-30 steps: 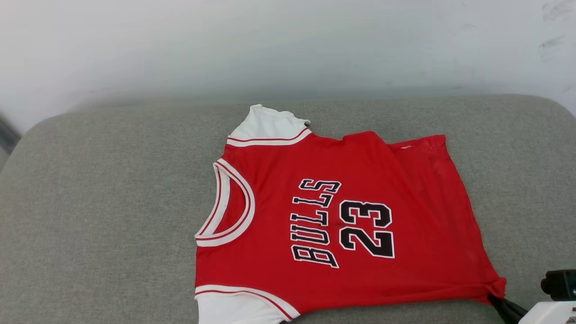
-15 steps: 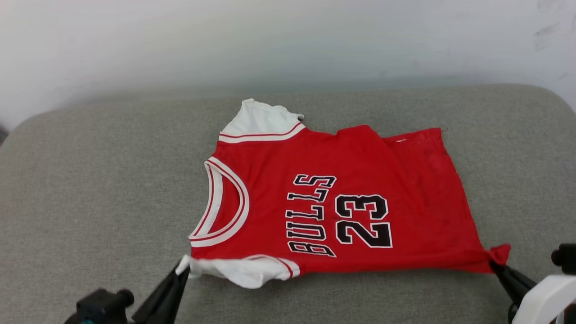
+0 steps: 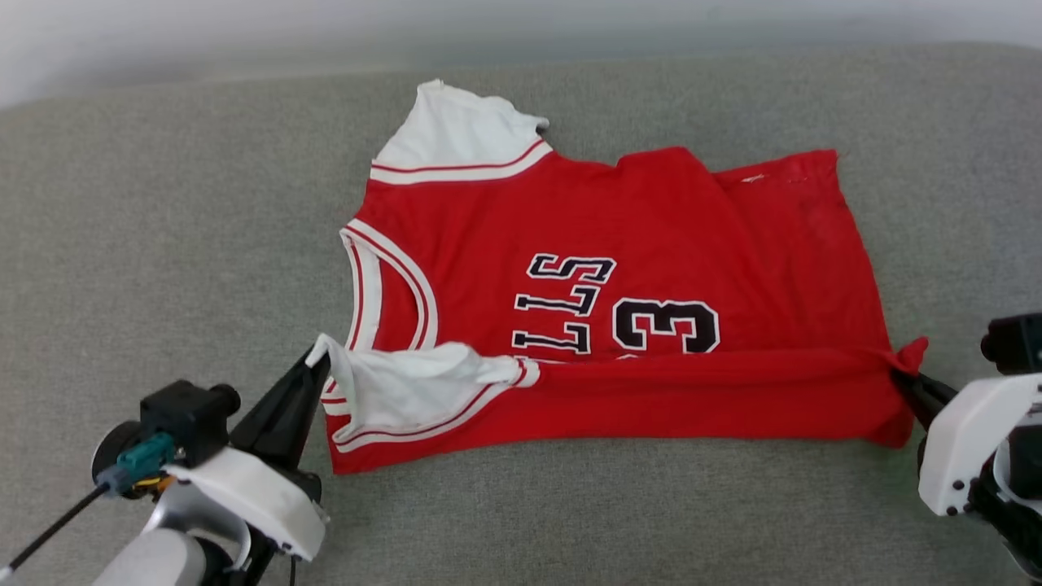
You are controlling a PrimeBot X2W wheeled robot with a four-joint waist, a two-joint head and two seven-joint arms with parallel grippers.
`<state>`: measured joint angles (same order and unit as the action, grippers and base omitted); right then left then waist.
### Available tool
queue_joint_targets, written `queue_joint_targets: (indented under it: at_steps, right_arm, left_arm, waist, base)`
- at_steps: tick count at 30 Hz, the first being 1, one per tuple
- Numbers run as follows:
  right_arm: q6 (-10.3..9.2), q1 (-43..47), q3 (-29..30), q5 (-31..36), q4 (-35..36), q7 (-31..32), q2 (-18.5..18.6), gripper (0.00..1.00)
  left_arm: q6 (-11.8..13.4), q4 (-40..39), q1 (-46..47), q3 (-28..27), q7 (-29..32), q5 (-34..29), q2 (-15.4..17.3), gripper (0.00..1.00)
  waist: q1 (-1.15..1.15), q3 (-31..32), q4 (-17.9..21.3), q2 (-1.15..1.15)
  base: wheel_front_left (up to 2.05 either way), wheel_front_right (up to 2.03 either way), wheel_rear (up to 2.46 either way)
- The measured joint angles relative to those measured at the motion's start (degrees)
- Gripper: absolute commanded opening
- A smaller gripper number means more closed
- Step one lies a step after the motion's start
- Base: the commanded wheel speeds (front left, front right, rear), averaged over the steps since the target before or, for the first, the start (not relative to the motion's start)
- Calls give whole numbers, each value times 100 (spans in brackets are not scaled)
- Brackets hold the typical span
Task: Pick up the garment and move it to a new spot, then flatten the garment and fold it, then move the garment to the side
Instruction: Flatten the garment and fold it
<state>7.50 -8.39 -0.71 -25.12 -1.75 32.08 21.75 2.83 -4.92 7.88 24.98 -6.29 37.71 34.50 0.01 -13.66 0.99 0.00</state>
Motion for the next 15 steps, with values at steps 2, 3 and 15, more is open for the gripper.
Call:
queue_joint_targets:
  at_steps: [2, 3, 15]
  right_arm:
    - [0, -170, -65, 78, -134, 93, 1, 0]
    - [0, -245, -89, 126, -215, 113, -3, 0]
    - [0, -688, -259, 637, -954, -141, -182, 100]
  left_arm:
    - [-46, 220, 200, 26, 9, -20, -42, 0]
    - [-91, 337, 299, 54, 8, -38, -67, 0]
    - [-188, 1897, 1121, 441, -122, -370, -648, 100]
  waist:
    - [0, -148, -6, 0]
    - [0, -217, -13, 0]
    - [0, -429, -185, 0]
  base:
    - [0, 0, 0]
    - [0, 0, 0]
    - [0, 0, 0]
